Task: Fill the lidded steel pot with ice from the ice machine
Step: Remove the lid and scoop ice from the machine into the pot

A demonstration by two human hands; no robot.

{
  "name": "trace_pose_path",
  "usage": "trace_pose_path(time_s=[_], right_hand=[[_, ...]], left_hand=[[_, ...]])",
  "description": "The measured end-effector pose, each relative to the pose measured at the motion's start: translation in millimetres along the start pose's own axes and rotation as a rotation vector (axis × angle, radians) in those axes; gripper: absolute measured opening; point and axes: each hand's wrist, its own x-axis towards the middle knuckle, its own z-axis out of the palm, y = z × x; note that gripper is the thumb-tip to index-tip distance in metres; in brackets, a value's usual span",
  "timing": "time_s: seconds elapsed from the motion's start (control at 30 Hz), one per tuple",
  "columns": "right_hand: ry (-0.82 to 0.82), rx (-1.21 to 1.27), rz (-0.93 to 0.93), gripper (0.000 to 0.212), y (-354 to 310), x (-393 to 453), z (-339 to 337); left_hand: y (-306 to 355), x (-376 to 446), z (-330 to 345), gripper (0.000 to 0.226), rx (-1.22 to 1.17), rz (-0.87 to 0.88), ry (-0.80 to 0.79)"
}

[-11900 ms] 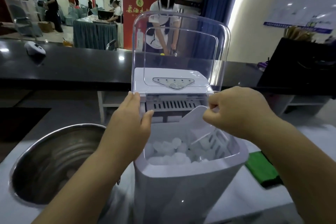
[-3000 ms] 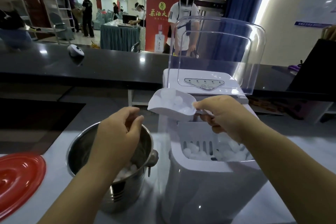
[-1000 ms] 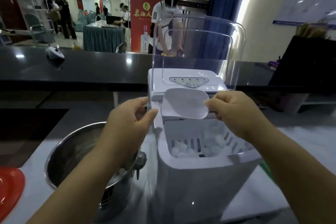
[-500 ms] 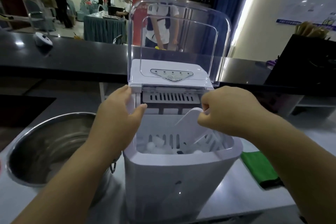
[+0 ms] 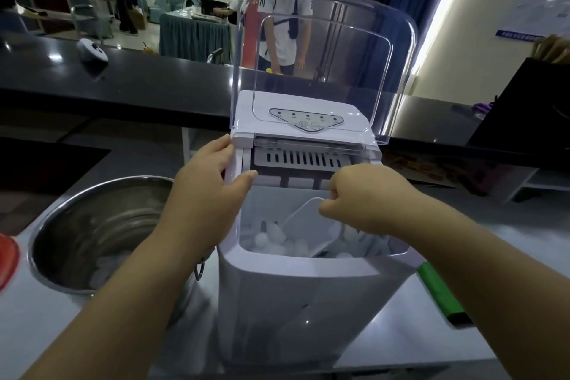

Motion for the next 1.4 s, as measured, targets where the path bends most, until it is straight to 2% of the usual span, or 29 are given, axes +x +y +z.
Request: trace_pose_path(time_s=[0.17,0.27,0.43,0.63,0.73,1.03,1.27,1.4], right_hand=[[-0.112,0.154,0.081,0.030,8,2,-2],[-0.139,0.222,0.091,0.028,6,0,-1],[-0.202,0.425,0.121,0.038,-7,7,19],[-0.252,0.577,0.165,0.028,-8,8,26],[-0.279,0.619,0.174,0.033,-10,5,28],[-0.255,0.789,0.216,0.019,-8,6,19],[-0.212,0.922,0.257,0.024,-3,0,13],[-0.198,1.071,0.318,0.028,1,-2,15]], left_hand=[[0,0,1,0.054,0.000,-0.018,-0.005],[-1,0,1,0.054,0.004,-0.027,-0.009],[1,0,0,0.053,0.004,-0.025,-0.001],[-2,1,2,0.051,0.009,-0.034,-0.004],[-3,1,2,0.049,0.015,-0.035,-0.003],[-5,2,1,0.045,0.021,-0.041,0.001],[1,-2,-3,0.033,-0.034,-0.002,0.024],[0,-1,-3,0.035,-0.057,-0.013,0.018]])
